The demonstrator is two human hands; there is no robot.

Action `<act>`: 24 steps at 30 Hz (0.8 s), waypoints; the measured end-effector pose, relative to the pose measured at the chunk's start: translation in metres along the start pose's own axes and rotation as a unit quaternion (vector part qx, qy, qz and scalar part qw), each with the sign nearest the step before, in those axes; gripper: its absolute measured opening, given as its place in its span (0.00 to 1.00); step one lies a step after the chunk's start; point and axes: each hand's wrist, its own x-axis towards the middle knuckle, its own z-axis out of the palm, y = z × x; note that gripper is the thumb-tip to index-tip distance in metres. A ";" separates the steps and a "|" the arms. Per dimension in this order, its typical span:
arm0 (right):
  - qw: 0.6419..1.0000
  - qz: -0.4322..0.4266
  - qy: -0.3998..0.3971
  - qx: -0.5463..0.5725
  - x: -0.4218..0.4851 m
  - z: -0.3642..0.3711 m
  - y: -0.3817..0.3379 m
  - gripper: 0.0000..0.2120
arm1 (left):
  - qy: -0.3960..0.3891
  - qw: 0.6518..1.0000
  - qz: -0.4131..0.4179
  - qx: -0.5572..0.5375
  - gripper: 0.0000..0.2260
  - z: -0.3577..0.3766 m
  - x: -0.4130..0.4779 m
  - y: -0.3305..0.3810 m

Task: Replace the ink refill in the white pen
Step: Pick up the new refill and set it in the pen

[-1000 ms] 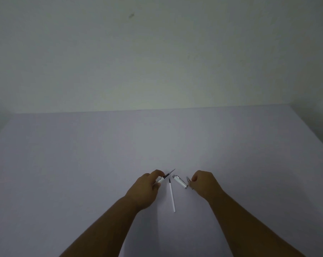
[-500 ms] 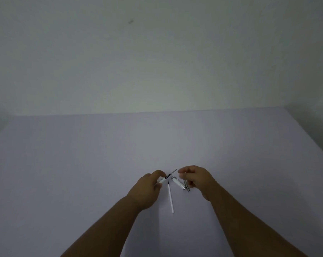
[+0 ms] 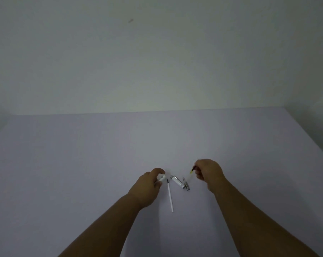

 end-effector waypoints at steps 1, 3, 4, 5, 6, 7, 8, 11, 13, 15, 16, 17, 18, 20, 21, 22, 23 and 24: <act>0.996 -0.012 0.005 -0.083 0.004 -0.004 0.007 0.14 | -0.001 1.000 -0.010 0.000 0.15 0.001 0.000 -0.002; 0.971 -0.035 0.001 -0.237 0.009 -0.008 0.022 0.15 | -0.006 1.000 -0.024 0.004 0.16 0.001 0.000 -0.004; 0.953 -0.042 0.000 -0.299 0.010 -0.008 0.029 0.14 | -0.009 1.000 -0.025 0.012 0.14 0.002 0.001 -0.004; 0.935 -0.053 0.001 -0.350 0.011 -0.007 0.033 0.12 | -0.014 0.999 -0.024 0.021 0.12 0.002 0.001 -0.004; 0.921 -0.059 0.002 -0.384 0.009 -0.005 0.035 0.12 | -0.018 0.999 -0.022 0.029 0.11 0.003 0.002 -0.004; 0.913 -0.064 0.004 -0.404 0.008 -0.004 0.037 0.13 | -0.020 0.999 -0.022 0.032 0.10 0.003 0.002 -0.004; 0.908 -0.064 0.008 -0.413 0.007 -0.003 0.037 0.13 | -0.021 0.999 -0.025 0.031 0.10 0.004 0.002 -0.004; 0.899 -0.058 0.018 -0.433 0.005 -0.001 0.038 0.11 | -0.022 0.999 -0.031 0.024 0.10 0.005 0.002 -0.007; 0.901 -0.056 0.022 -0.429 0.005 -0.001 0.039 0.11 | -0.024 0.999 -0.029 0.023 0.10 0.006 0.002 -0.008; 0.904 -0.054 0.026 -0.423 0.005 -0.001 0.040 0.12 | -0.023 0.999 -0.030 0.022 0.09 0.006 0.002 -0.009; 0.905 -0.051 0.029 -0.421 0.004 -0.001 0.040 0.12 | -0.021 0.999 -0.030 0.022 0.09 0.006 0.002 -0.010; 0.905 -0.049 0.030 -0.422 0.003 -0.001 0.040 0.13 | -0.020 0.999 -0.030 0.022 0.09 0.006 0.002 -0.010; 0.904 -0.048 0.030 -0.424 0.003 -0.001 0.041 0.14 | -0.018 0.999 -0.030 0.021 0.09 0.006 0.002 -0.010; 0.902 -0.049 0.028 -0.428 0.003 -0.001 0.042 0.15 | -0.013 0.999 -0.028 0.018 0.09 0.006 0.002 -0.010; 0.900 -0.051 0.028 -0.432 0.002 0.000 0.041 0.14 | -0.011 0.999 -0.027 0.016 0.09 0.006 0.002 -0.010; 0.899 -0.052 0.029 -0.435 0.001 0.000 0.041 0.13 | -0.009 1.000 -0.026 0.014 0.09 0.006 0.002 -0.010; 0.899 -0.052 0.034 -0.434 0.001 0.000 0.041 0.14 | -0.007 1.000 -0.025 0.012 0.09 0.006 0.002 -0.010; 0.899 -0.051 0.040 -0.433 0.001 0.000 0.041 0.16 | -0.006 1.000 -0.024 0.011 0.09 0.006 0.002 -0.011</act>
